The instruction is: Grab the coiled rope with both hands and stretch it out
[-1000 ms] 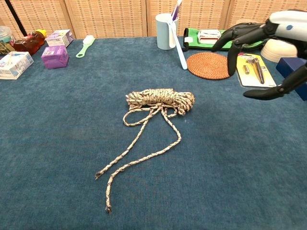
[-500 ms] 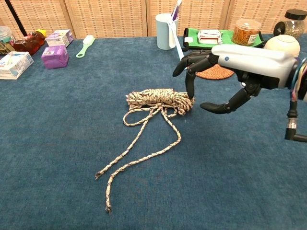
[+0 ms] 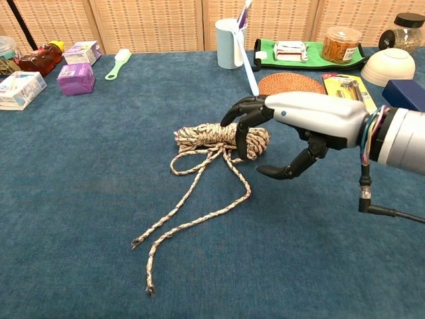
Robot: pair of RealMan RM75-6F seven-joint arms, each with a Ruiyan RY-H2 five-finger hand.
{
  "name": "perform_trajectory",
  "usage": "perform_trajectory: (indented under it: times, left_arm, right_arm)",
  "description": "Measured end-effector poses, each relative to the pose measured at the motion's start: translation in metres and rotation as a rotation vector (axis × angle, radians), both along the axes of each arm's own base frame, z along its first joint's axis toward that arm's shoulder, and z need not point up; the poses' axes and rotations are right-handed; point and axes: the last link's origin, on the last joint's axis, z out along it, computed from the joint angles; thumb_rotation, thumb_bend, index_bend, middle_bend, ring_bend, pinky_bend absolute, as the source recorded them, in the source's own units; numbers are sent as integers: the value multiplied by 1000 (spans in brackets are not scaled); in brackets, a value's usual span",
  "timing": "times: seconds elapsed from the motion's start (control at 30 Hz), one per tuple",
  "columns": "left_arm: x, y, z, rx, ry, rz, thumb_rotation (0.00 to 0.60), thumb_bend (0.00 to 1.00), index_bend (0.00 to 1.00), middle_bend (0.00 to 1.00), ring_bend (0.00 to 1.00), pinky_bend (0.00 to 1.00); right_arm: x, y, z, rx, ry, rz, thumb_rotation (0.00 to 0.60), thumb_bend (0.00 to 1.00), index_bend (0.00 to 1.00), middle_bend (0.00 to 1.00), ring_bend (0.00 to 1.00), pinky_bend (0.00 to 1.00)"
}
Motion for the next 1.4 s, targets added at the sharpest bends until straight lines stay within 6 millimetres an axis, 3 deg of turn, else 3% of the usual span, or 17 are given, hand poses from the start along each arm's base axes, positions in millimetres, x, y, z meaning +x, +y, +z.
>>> perform_trajectory:
  times: [0.63, 1.4]
  left_arm:
    - [-3, 1, 2, -5, -3, 7, 579, 440, 294, 92, 113, 0]
    - [-5, -3, 5, 0, -5, 12, 578, 439, 294, 92, 113, 0]
  right_arm:
    - [-3, 2, -38, -8, 112, 107, 600, 429, 446, 149, 16, 0]
    - [-3, 5, -51, -27, 132, 150, 600, 428, 453, 150, 16, 0]
